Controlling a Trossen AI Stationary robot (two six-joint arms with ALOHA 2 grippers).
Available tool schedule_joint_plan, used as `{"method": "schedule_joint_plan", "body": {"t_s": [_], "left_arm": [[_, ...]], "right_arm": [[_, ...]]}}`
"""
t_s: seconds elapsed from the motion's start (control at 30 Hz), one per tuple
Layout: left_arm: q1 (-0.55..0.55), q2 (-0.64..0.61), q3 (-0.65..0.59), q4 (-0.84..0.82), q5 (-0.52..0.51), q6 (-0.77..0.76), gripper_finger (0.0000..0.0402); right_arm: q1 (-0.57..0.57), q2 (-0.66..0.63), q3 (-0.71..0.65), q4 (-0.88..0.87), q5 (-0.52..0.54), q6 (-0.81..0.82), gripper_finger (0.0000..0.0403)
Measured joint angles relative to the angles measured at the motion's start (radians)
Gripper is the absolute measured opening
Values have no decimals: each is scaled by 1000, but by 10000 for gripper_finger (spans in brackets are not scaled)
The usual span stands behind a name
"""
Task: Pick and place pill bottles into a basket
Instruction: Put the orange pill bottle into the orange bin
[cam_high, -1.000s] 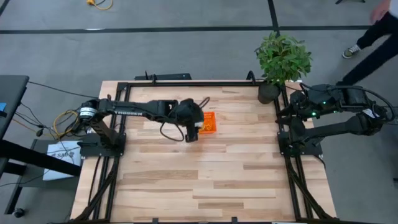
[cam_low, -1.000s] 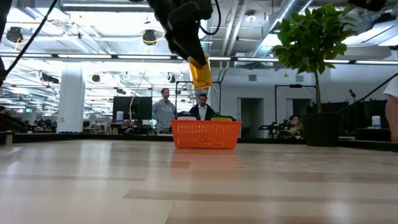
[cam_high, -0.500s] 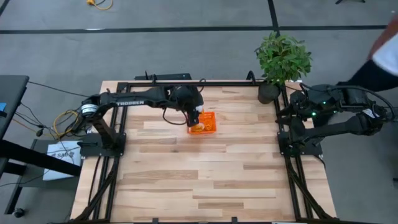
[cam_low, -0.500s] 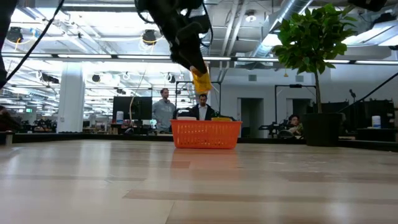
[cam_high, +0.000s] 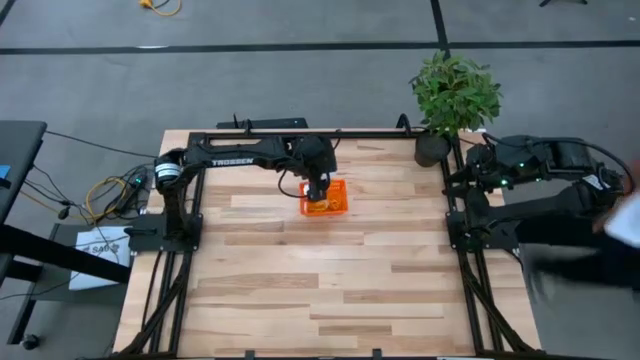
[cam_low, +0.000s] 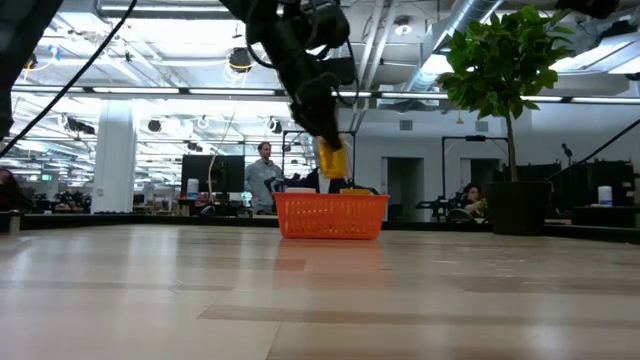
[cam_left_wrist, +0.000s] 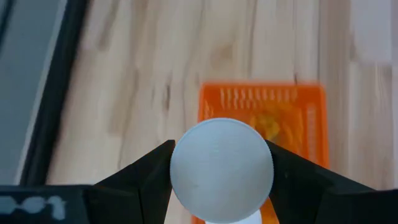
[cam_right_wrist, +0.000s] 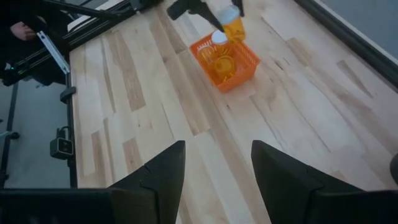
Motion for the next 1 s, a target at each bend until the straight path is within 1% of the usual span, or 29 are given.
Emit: {"method": "schedule_joint_plan", "body": {"t_s": [0.03,0.13,0.2,0.3,0.43,1.0], "left_arm": [[0,6,4,15,1,2,210],[3,25,1,-24,1,13,210],[2,40,1,-17,2,17,210],[-2,44,1,-9,2,20,210],[-3,48,1,-14,27,21,210],[-7,54,1,-3,27,21,210]], "right_arm": [[0,0,0,0,0,0,178],[0,0,0,0,0,0,176],[0,0,0,0,0,0,176],[0,0,0,0,-1,0,177],[0,0,0,0,-1,0,178],[0,0,0,0,-1,1,176]]}}
